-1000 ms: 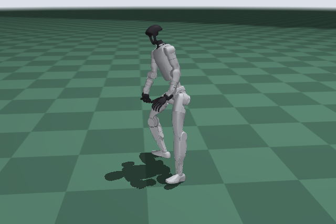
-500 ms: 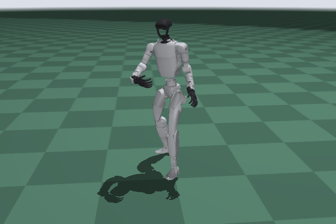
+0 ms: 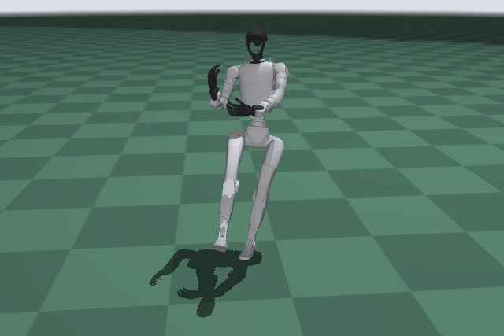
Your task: Kungfu
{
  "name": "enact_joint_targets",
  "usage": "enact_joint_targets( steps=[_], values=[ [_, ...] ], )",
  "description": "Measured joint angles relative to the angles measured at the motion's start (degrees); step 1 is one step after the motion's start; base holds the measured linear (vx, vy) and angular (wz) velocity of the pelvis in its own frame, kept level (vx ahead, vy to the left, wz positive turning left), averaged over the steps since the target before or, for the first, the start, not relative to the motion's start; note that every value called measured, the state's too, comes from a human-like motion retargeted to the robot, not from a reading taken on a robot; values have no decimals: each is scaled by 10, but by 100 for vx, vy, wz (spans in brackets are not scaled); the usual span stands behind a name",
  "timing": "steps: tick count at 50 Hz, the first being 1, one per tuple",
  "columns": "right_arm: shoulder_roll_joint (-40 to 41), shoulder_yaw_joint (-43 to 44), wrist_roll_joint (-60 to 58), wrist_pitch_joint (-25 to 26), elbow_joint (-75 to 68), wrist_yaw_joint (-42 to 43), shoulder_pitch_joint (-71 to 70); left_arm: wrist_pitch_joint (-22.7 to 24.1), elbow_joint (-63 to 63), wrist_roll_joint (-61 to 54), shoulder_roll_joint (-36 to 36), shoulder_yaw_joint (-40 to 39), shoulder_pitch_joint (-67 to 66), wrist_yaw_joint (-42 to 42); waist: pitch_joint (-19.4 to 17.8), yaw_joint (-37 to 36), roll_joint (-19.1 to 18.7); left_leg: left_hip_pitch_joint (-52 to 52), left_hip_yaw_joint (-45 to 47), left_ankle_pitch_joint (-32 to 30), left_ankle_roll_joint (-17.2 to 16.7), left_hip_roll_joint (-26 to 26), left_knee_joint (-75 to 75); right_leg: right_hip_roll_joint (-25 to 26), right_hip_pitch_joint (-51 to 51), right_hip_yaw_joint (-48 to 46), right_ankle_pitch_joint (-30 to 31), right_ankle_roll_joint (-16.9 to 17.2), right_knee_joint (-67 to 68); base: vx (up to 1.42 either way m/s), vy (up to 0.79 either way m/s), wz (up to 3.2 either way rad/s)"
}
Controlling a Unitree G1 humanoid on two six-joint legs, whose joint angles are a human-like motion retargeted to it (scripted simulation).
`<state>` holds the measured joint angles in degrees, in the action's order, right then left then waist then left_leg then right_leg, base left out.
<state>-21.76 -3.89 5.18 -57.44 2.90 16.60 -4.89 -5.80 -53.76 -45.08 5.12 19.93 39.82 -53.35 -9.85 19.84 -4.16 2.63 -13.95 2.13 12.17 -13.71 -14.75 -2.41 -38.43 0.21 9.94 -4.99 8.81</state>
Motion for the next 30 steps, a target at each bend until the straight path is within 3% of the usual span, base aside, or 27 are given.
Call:
enact_joint_targets(
  steps=[2, 5, 12, 16, 19, 20, 21, 23, 25, 27, 28, 30],
  values=[
    [20, 11, -108, -9, 16, 162, 43, -27, -25, -32, -39, 19, 8, 10, -21, 29, -7, 24, 7, -8, 7, 14, 11, -9, -33, -32, 9, -9, -36, 5, 0, 43],
    [16, -5, -198, 36, 31, 279, 75, -51, -43, -26, -68, 39, 7, 18, -35, 57, -7, 45, 26, -20, 15, 26, 24, -13, -62, -70, -29, -4, -49, 1, -2, -2],
    [-6, -25, -258, 73, 31, 352, 95, -42, -32, -21, -70, 15, -28, 35, -8, 42, -7, 44, 39, -29, 0, 36, 39, -9, -2, -59, -33, 6, 3, 5, -9, -36],
    [-17, -60, -231, 93, 0, 363, 43, -23, 24, -13, -52, 0, -75, 68, 45, -61, -5, -9, 69, -19, -23, 32, 37, -4, 69, -47, -73, 40, 47, 0, -14, -127],
    [-34, -117, -168, 82, -27, 315, -48, 15, 103, -21, -46, -18, -126, 130, 84, -158, 15, -62, 88, -2, -44, 35, 21, -18, 150, -50, -108, 75, 95, -16, -17, -130],
    [-46, -141, -136, 72, -36, 288, -90, 33, 135, -30, -47, -23, -145, 161, 95, -193, 26, -84, 97, 6, -50, 37, 9, -26, 182, -49, -117, 86, 113, -21, -19, -110],
    [-71, -165, -100, 58, -34, 261, -142, 81, 173, -49, -55, -33, -160, 212, 103, -227, 42, -116, 99, 21, -62, 40, -22, -41, 216, -52, -127, 90, 129, -28, -23, -92],
    [-130, -208, -14, 12, -19, 196, -261, 212, 280, -71, -54, -50, -176, 309, 108, -291, 69, -200, 98, 56, -84, 43, -111, -72, 283, -69, -136, 87, 153, -46, -37, -47],
    [-202, -251, 87, -27, 18, 110, -407, 325, 407, -17, -39, -74, -168, 383, 95, -343, 84, -279, 79, 91, -100, 52, -210, -95, 358, -116, -124, 66, 168, -67, -64, 23],
    [-286, -301, 191, -49, 71, 27, -581, 407, 520, 79, -33, -77, -127, 464, 63, -409, 93, -332, 65, 133, -108, 73, -295, -89, 438, -135, -88, 52, 159, -66, -86, 13],
    [-316, -332, 224, -57, 92, 1, -664, 449, 571, 125, -23, -74, -105, 517, 57, -437, 106, -361, 61, 156, -111, 81, -332, -85, 474, -136, -50, 66, 141, -39, -87, -26],
    [-341, -376, 246, -78, 111, -37, -795, 512, 646, 229, -11, -63, -68, 640, 66, -499, 156, -432, 77, 186, -113, 97, -400, -86, 519, -123, 33, 162, 93, -13, -78, -84]
  ],
)
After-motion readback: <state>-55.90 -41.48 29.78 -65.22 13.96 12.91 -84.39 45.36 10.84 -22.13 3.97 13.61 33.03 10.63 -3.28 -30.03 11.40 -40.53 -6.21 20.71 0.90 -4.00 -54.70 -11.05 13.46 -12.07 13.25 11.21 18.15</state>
